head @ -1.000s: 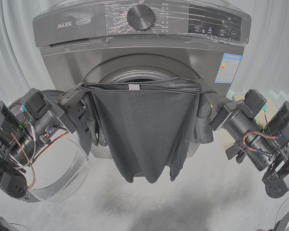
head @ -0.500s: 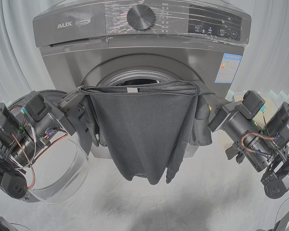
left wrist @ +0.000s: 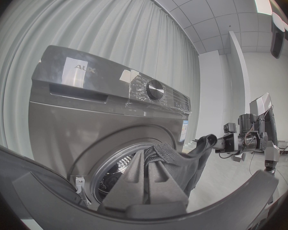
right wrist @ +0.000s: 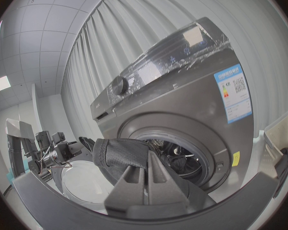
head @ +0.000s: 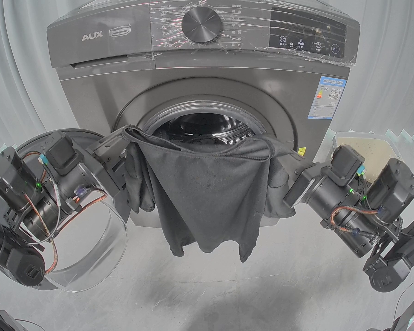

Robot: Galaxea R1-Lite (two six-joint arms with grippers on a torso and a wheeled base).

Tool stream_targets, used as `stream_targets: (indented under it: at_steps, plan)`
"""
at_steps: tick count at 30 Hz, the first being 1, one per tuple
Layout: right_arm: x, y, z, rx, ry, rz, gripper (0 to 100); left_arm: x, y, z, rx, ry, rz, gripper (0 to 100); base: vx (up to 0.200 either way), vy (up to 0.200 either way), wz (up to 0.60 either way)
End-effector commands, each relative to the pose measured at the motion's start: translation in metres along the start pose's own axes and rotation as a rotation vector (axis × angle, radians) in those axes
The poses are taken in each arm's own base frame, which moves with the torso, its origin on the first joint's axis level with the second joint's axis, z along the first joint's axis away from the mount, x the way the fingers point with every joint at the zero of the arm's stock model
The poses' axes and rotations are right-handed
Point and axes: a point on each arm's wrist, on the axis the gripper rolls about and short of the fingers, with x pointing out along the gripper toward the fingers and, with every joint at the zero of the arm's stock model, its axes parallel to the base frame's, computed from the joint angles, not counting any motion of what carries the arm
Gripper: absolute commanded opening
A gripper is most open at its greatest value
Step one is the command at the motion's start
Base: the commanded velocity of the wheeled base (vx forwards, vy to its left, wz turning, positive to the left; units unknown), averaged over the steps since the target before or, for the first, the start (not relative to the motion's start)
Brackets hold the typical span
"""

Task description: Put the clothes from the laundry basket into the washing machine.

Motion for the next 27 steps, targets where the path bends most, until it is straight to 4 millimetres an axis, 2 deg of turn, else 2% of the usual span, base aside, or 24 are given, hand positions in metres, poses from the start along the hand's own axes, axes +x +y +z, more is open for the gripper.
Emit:
stream_targets:
  at_steps: [1,5,8,9,15,16,19,27]
  plan:
    - [0.001,0.001,-0.02,-0.001,0.067,-0.004,0,0.008,-0.004,-0.013,-0.019,0.034,-0.018,0,0.0,0.0,0.0]
    - [0.001,0.002,-0.028,-0.004,0.094,-0.004,0,0.015,-0.007,-0.017,-0.03,0.038,-0.035,0,0.0,0.0,0.0]
    - [0.001,-0.001,-0.044,-0.014,0.149,-0.013,0,0.027,-0.011,-0.018,-0.046,0.018,-0.028,0,0.0,0.0,0.0]
    - [0.001,-0.001,-0.047,-0.015,0.162,-0.014,100,0.03,-0.011,-0.018,-0.046,0.011,-0.022,0,0.0,0.0,0.0]
    - [-0.006,-0.003,-0.064,-0.023,0.235,-0.022,100,0.04,-0.013,-0.018,-0.054,0.011,-0.012,0,0.0,0.0,0.0]
    - [-0.014,-0.002,-0.077,-0.028,0.3,-0.018,100,0.044,-0.012,-0.019,-0.057,0.02,-0.01,0,0.0,0.0,0.0]
    - [-0.028,0.0,-0.095,-0.037,0.398,-0.011,100,0.052,-0.014,-0.017,-0.062,0.021,-0.005,0,0.0,0.0,0.0]
    - [-0.045,0.005,-0.131,-0.057,0.56,0.017,100,0.069,-0.027,-0.022,-0.077,0.021,-0.011,0,0.0,0.0,0.0]
